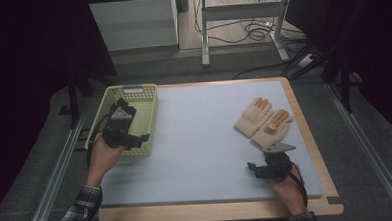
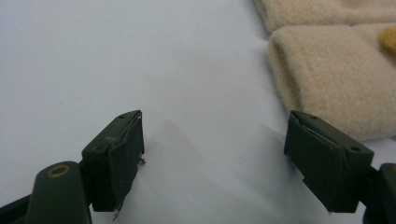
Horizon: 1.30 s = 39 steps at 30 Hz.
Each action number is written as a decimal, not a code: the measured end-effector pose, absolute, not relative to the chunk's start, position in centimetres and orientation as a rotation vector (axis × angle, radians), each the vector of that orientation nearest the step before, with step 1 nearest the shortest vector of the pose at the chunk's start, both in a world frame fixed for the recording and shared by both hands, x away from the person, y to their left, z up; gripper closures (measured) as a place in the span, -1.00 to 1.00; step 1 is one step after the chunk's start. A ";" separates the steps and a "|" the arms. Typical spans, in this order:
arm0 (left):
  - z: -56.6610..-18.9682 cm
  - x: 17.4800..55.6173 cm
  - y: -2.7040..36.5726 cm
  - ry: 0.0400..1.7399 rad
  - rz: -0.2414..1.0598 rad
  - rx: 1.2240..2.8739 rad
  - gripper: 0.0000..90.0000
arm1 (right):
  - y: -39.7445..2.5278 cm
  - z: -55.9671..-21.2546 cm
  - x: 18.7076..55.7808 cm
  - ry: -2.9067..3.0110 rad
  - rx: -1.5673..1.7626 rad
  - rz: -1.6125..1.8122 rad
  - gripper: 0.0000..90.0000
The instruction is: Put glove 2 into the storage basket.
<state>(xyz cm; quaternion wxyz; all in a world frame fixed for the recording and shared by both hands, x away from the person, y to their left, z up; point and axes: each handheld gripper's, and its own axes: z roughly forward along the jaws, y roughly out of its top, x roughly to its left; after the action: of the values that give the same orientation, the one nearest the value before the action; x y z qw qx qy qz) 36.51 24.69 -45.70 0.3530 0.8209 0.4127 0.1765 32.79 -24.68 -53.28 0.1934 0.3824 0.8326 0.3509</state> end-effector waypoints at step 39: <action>-55.1 29.5 16.8 0.911 0.297 2.200 -0.98 | -24.7 -53.3 32.8 2.330 1.090 0.987 -0.55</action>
<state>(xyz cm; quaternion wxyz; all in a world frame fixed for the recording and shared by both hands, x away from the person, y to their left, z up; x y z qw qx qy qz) 29.55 16.77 -55.09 0.3626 0.8544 0.3538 0.1152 32.77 -24.67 -53.28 0.1920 0.3882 0.8300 0.3514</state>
